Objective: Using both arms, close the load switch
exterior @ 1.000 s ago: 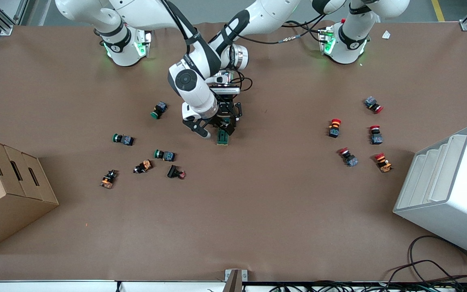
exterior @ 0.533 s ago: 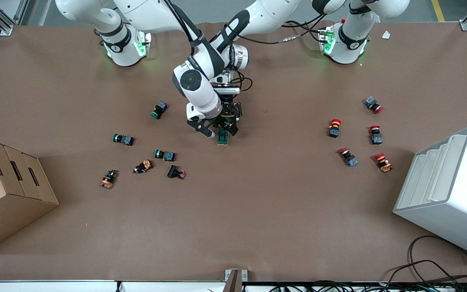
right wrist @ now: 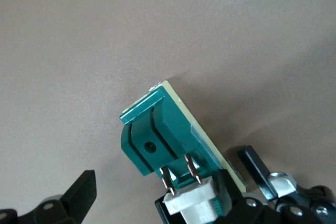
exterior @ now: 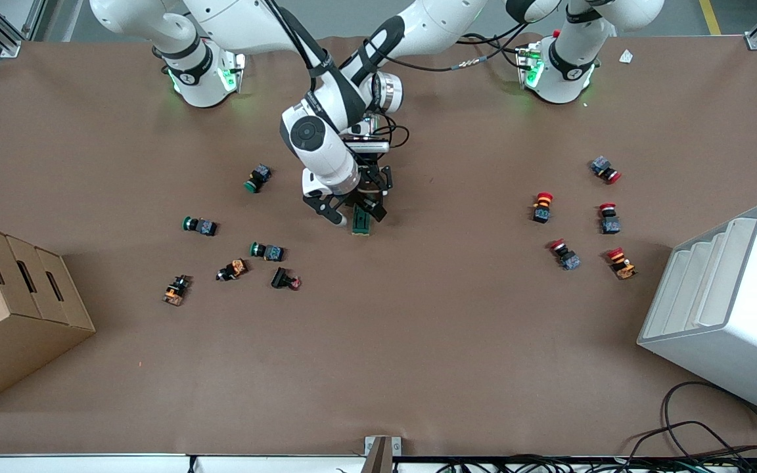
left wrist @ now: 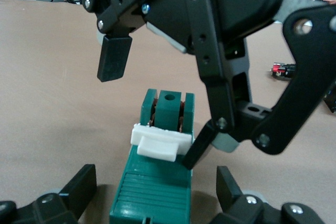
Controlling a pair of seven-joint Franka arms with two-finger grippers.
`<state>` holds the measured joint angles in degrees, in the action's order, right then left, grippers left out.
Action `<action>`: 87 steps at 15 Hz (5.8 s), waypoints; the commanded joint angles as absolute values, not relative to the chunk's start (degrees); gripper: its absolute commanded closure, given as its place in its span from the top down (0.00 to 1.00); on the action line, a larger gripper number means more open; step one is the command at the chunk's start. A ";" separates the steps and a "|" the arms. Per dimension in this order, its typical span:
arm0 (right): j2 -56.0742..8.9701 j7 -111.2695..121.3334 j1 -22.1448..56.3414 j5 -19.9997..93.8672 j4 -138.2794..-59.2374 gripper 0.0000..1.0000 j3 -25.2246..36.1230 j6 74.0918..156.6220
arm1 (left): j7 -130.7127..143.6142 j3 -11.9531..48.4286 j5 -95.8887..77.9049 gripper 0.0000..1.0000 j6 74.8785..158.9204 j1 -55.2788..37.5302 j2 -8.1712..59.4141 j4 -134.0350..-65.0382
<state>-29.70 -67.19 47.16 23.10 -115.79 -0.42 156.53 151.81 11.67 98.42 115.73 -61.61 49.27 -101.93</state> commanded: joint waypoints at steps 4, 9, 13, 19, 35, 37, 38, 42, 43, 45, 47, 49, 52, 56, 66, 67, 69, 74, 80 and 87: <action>-30.59 -66.89 43.86 24.17 -108.29 1.00 -0.26 148.46 | 152.23 11.60 98.35 1.00 116.46 -62.23 50.98 -100.81; -30.67 -67.15 43.68 24.17 -107.31 1.00 -0.26 147.22 | 151.17 11.60 98.35 1.00 116.46 -62.23 50.98 -100.63; -30.76 -67.85 44.38 24.34 -107.31 1.00 -0.35 147.22 | 151.08 11.60 98.35 1.00 116.46 -62.23 51.06 -100.63; -30.76 -69.35 44.39 24.96 -105.82 1.00 -0.53 144.32 | 150.65 11.69 98.26 1.00 116.46 -62.23 50.89 -100.46; -35.77 -65.57 42.54 24.61 -99.94 1.00 -0.09 144.32 | 150.38 11.60 98.26 1.00 116.46 -61.96 50.71 -100.37; -36.03 -63.73 41.67 24.61 -99.76 1.00 -0.09 144.40 | 150.38 11.60 98.26 1.00 116.54 -61.88 50.71 -100.37; -36.30 -63.02 41.40 24.61 -99.76 1.00 -0.09 144.58 | 150.38 11.60 98.35 1.00 116.54 -61.88 50.71 -100.37; -38.40 -62.84 41.04 24.61 -98.09 1.00 -0.09 144.93 | 150.03 11.60 98.35 1.00 116.54 -61.70 50.54 -100.37; -39.02 -62.84 41.04 24.61 -97.65 1.00 -0.09 144.93 | 149.94 11.60 98.35 1.00 116.54 -61.70 50.45 -100.37; -40.07 -62.93 41.04 24.61 -96.68 1.00 -0.09 145.02 | 148.46 11.60 98.35 1.00 116.54 -61.61 50.27 -100.46; -40.17 -62.84 40.96 24.61 -96.07 1.00 -0.09 145.02 | 148.10 11.51 98.26 1.00 116.54 -61.52 50.19 -100.37; -39.73 -62.58 39.82 24.52 -94.84 1.00 0.09 143.80 | 148.10 11.51 98.26 1.00 116.54 -61.52 50.19 -100.37; -39.11 -56.02 35.70 24.35 -91.59 1.00 0.44 134.60 | 148.01 11.51 98.35 1.00 116.54 -61.17 50.10 -100.37; -32.36 -39.33 27.61 19.71 -90.88 1.00 3.42 119.40 | 146.96 11.69 98.00 1.00 116.89 -61.00 49.31 -99.23; -20.13 -0.99 7.14 2.81 -81.58 1.00 5.98 86.60 | 122.90 11.95 69.90 1.00 117.33 -57.84 46.67 -81.94; -19.52 0.69 5.55 2.55 -80.43 1.00 6.06 84.22 | 120.17 11.95 66.57 1.00 117.33 -57.14 46.15 -80.00; -19.34 5.16 2.91 -0.16 -77.36 1.00 5.98 81.49 | 112.72 12.04 58.58 1.00 117.33 -55.99 44.57 -77.09; -18.99 6.59 0.97 -0.44 -74.00 1.00 5.89 79.72 | 95.84 12.04 40.29 1.00 117.33 -49.32 35.70 -76.55; -19.34 6.24 1.32 -1.67 -71.63 1.00 5.63 79.63 | 81.40 11.51 23.13 1.00 114.37 -40.88 24.89 -77.17; -18.55 -1.22 1.58 0.17 -71.63 1.00 5.45 76.11 | 72.26 11.51 14.16 1.00 110.39 -34.46 21.81 -76.64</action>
<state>-19.27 2.66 1.81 -0.20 -72.09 6.18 77.00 75.18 11.41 16.90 111.04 -36.80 24.08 -75.42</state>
